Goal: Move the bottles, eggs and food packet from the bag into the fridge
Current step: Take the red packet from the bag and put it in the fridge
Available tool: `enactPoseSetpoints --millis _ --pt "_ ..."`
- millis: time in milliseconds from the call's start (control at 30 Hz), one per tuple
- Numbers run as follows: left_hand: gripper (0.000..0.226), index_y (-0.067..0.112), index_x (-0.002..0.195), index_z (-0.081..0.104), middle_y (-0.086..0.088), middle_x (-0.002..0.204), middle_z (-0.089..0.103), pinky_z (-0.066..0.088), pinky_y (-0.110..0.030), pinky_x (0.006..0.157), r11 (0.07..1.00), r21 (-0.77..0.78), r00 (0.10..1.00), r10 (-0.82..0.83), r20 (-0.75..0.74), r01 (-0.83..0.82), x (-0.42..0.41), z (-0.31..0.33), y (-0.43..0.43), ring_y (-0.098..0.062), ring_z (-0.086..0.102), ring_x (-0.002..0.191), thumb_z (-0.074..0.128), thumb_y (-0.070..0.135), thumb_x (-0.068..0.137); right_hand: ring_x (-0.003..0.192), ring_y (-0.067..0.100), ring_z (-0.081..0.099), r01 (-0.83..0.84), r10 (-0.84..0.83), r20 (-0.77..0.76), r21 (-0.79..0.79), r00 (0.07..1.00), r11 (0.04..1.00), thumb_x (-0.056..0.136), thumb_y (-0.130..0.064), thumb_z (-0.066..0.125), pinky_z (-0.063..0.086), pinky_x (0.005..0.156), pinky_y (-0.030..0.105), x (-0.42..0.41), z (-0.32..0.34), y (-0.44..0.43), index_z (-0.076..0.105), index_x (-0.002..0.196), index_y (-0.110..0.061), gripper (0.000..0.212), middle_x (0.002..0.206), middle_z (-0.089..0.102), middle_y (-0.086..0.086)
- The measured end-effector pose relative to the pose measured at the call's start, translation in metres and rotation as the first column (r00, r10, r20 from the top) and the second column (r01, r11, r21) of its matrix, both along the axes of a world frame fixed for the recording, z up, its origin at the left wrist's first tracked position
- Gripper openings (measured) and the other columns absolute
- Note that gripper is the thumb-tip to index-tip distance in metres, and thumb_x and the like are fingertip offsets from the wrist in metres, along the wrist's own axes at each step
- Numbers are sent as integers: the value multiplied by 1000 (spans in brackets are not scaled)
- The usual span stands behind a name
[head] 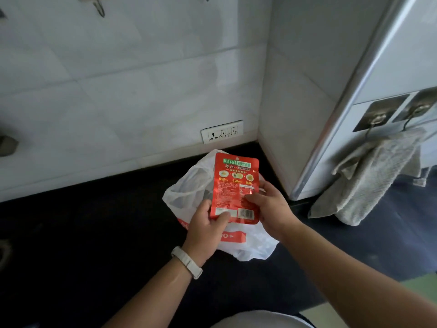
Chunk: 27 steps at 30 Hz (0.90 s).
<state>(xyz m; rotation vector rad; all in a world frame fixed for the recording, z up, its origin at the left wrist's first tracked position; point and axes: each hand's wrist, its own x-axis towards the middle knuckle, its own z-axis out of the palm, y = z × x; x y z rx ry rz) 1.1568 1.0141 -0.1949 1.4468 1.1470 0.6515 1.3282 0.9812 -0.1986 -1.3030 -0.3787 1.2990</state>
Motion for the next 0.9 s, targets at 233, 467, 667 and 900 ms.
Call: enactPoseSetpoints --millis 233,467,667,900 --pt "25 23 116 58 3 108 74 59 -32 80 986 -119 988 130 80 -120 19 21 -5 -10 72 95 67 17 93 95 24 72 -187 185 130 2 974 982 93 -9 61 56 89 51 20 15 -16 58 113 -21 23 104 73 4" --pt "26 17 116 59 -2 109 74 60 -42 82 922 -212 921 359 152 -324 51 31 -36 -19 74 96 69 17 91 99 12 70 -446 413 294 52 862 893 94 -16 62 58 88 39 40 32 -36 54 118 -31 30 110 70 -4" --pt "29 14 118 60 -5 112 73 59 -47 85 847 -246 839 517 172 -471 66 33 -77 -23 73 98 70 15 91 96 10 70 -572 503 408 58 762 818 90 -27 65 57 87 41 47 32 -48 56 115 -35 28 105 71 -10" --pt "26 7 114 63 -14 107 74 57 -52 88 735 -294 717 672 188 -611 45 42 -130 -34 72 99 69 7 89 92 2 68 -683 564 466 128 682 719 88 -23 67 57 77 27 21 34 -66 52 112 -33 29 101 70 -8"
